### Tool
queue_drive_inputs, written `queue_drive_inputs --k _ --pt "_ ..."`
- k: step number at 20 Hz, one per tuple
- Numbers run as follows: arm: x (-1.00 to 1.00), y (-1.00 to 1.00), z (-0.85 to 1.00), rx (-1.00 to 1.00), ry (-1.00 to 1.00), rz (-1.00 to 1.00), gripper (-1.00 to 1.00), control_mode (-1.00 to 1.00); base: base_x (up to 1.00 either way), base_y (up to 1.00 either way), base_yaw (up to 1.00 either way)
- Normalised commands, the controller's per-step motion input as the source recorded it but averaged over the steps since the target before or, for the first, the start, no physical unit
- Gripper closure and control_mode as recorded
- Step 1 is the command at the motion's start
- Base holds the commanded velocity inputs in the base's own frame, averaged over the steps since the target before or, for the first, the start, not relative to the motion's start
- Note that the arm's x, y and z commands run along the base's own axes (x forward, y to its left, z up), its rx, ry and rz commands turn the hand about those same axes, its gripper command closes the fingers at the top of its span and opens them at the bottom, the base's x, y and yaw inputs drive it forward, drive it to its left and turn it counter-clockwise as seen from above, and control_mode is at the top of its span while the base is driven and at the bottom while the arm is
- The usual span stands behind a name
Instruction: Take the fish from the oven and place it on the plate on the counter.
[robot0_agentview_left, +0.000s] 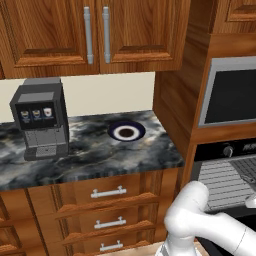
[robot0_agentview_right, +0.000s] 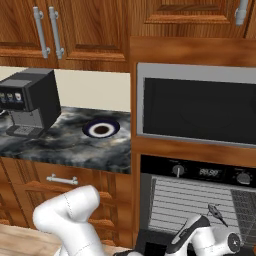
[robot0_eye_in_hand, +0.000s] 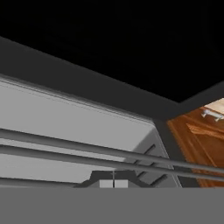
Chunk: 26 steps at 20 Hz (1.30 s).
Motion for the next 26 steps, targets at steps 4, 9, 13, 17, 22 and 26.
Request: queue_drive_inputs --k 4,9,13,17,22,26 --pt "-1.0 -0.06 -0.88 0.04 0.09 0.0 1.0 -1.0 0.0 0.0 0.0" --pt "-1.0 -0.06 -0.9 0.05 0.08 0.0 1.0 -1.0 0.0 0.0 0.0" --pt "-1.0 -0.11 -0.67 0.06 0.05 0.0 1.0 -1.0 0.0 0.0 0.0" --pt "-1.0 -0.14 -0.62 0.08 0.04 0.0 1.0 -1.0 0.0 0.0 0.0" --pt "-0.92 -0.18 -0.41 0.07 0.02 0.0 1.0 -1.0 0.0 0.0 0.0" --pt "-0.11 -0.05 0.18 0.0 -0.08 0.0 1.0 -1.0 0.0 0.0 0.0"
